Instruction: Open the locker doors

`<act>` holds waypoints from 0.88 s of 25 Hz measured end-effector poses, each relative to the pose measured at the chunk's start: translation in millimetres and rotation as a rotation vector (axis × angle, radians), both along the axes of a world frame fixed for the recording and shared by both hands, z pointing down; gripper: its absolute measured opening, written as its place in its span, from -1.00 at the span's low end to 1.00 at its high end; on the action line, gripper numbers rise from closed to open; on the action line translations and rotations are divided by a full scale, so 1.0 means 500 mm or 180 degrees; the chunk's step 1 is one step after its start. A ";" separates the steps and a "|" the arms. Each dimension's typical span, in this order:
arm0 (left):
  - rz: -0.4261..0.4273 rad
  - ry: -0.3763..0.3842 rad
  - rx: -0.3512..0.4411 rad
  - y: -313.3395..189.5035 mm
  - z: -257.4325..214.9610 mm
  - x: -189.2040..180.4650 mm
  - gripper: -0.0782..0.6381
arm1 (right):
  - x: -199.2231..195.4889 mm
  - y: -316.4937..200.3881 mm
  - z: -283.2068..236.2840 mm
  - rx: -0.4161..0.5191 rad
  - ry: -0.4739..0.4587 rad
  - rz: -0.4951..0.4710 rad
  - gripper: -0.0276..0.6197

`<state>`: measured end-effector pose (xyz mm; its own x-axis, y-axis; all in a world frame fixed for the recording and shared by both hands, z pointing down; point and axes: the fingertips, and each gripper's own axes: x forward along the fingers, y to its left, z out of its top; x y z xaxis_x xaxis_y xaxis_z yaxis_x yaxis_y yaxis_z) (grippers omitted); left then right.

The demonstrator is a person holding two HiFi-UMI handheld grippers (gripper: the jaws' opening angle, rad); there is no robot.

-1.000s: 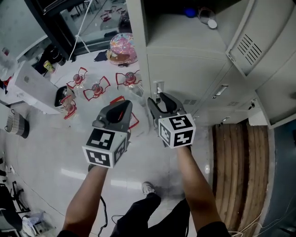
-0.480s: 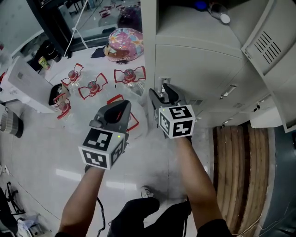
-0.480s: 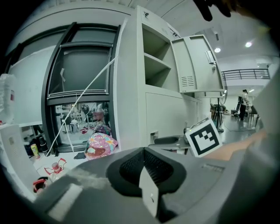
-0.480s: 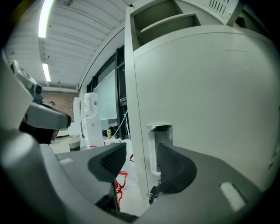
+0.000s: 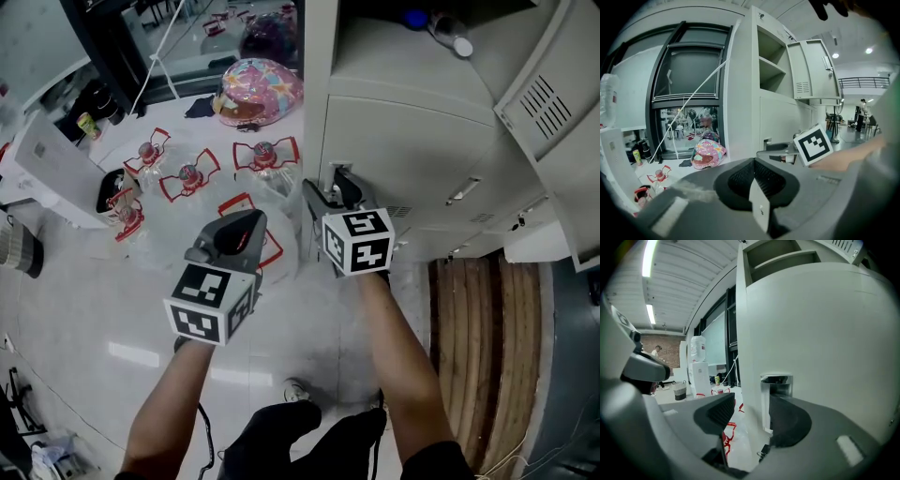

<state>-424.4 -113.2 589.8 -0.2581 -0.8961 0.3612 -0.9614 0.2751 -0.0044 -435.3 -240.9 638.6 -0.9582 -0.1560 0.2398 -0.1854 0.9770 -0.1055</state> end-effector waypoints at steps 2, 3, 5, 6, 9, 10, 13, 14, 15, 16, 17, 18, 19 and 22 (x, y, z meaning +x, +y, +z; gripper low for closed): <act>0.0002 0.0023 0.0004 0.004 -0.005 0.006 -0.77 | 0.004 0.007 0.000 -0.0022 0.0028 0.0002 -0.24; 0.0000 0.0030 0.0014 0.006 -0.009 0.010 -0.77 | 0.007 0.011 0.001 -0.0037 0.0036 0.0008 -0.24; -0.0011 0.0048 0.0031 0.010 -0.015 0.018 -0.77 | 0.017 0.016 0.002 -0.0053 0.0055 0.0040 -0.25; -0.0021 0.0061 0.0037 0.013 -0.016 0.022 -0.77 | 0.024 0.016 0.003 -0.0056 0.0067 0.0067 -0.28; -0.0071 0.0098 0.0040 0.024 -0.018 0.038 -0.77 | 0.045 0.019 0.002 -0.0043 0.0087 0.0129 -0.37; -0.0089 0.0104 0.0035 0.028 -0.018 0.045 -0.77 | 0.052 0.023 0.002 -0.0038 0.0085 0.0133 -0.39; -0.0152 0.0118 0.0013 0.046 -0.017 0.070 -0.77 | 0.078 0.037 0.003 -0.0044 0.0085 0.0108 -0.40; -0.0184 0.0126 0.0009 0.053 -0.017 0.079 -0.77 | 0.086 0.043 0.004 -0.0052 0.0094 0.0084 -0.40; -0.0221 0.0133 0.0008 0.060 -0.018 0.088 -0.77 | 0.095 0.049 0.004 -0.0058 0.0105 0.0052 -0.40; -0.0257 0.0137 0.0010 0.065 -0.019 0.097 -0.77 | 0.103 0.055 0.003 -0.0063 0.0113 0.0019 -0.40; -0.0289 0.0139 0.0013 0.069 -0.022 0.106 -0.77 | 0.112 0.059 0.002 -0.0067 0.0118 -0.0008 -0.40; -0.0316 0.0140 0.0017 0.072 -0.024 0.116 -0.77 | 0.120 0.062 0.001 -0.0070 0.0122 -0.0031 -0.40; -0.0339 0.0141 0.0021 0.075 -0.026 0.127 -0.77 | 0.129 0.066 0.001 -0.0073 0.0126 -0.0050 -0.40; -0.0404 0.0150 0.0036 0.081 -0.029 0.160 -0.77 | 0.159 0.078 0.002 -0.0085 0.0131 -0.0110 -0.40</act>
<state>-344.2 -72.5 575.4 -0.3524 -0.8614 0.3657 -0.9180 0.3942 0.0439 -355.8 -202.0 639.6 -0.9522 -0.1161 0.2827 -0.1564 0.9798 -0.1246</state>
